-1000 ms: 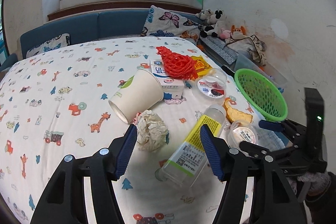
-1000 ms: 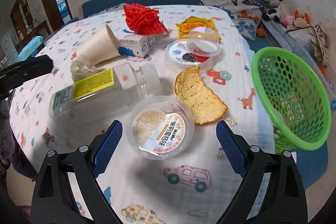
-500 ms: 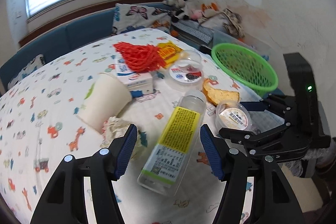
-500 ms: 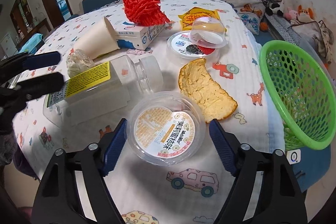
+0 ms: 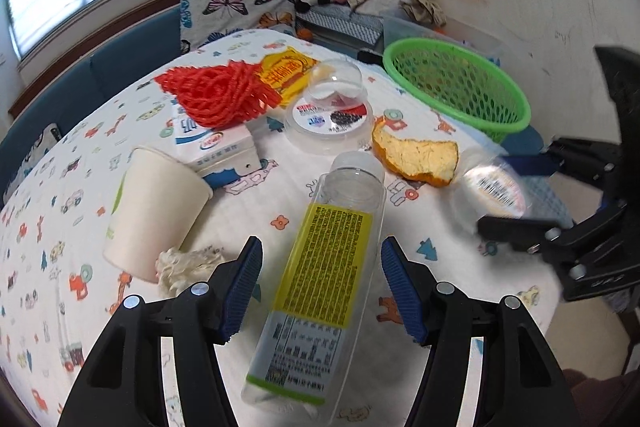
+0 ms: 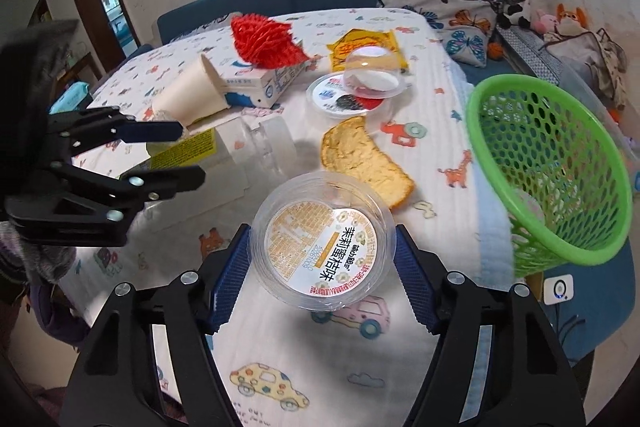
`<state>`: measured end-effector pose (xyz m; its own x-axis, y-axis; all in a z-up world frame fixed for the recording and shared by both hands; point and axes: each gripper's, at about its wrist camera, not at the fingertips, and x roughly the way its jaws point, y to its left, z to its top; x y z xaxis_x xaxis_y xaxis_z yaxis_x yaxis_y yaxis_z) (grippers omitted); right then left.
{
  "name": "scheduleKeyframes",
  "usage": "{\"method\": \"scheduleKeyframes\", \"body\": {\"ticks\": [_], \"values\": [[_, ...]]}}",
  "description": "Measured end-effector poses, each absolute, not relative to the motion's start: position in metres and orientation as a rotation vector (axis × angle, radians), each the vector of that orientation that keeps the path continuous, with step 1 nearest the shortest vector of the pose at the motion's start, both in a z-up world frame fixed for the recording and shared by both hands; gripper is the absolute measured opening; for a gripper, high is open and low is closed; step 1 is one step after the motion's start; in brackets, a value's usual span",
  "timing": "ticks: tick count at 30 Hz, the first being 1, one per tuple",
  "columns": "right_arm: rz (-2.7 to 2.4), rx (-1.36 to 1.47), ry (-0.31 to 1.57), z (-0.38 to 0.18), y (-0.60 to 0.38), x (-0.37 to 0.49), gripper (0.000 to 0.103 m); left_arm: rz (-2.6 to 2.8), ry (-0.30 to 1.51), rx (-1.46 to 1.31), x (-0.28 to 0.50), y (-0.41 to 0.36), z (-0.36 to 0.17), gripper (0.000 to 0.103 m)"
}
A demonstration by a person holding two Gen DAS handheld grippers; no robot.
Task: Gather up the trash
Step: 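Grasp the round clear dessert cup with the right tool while the left tool grasps the yellow-label bottle, then carry the dessert cup over the green basket and open the right tool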
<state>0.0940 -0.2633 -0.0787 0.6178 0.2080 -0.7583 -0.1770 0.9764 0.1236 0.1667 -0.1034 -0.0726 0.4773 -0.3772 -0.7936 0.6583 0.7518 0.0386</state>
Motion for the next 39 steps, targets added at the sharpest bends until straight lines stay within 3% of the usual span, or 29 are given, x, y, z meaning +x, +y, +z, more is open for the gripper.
{"method": "scheduleKeyframes", "body": {"ticks": [7, 16, 39], "values": [[0.193, 0.032, 0.866, -0.072, -0.275, 0.091, 0.07, -0.675, 0.898, 0.4, 0.176, -0.113, -0.083, 0.058], [0.15, 0.046, 0.86, -0.07, -0.291, 0.094, 0.07, -0.695, 0.908, 0.418, 0.173, -0.122, -0.091, 0.046], [-0.093, 0.134, 0.822, -0.068, -0.399, 0.114, 0.07, -0.747, 0.855, 0.276, 0.167, -0.149, -0.047, 0.045]]}}
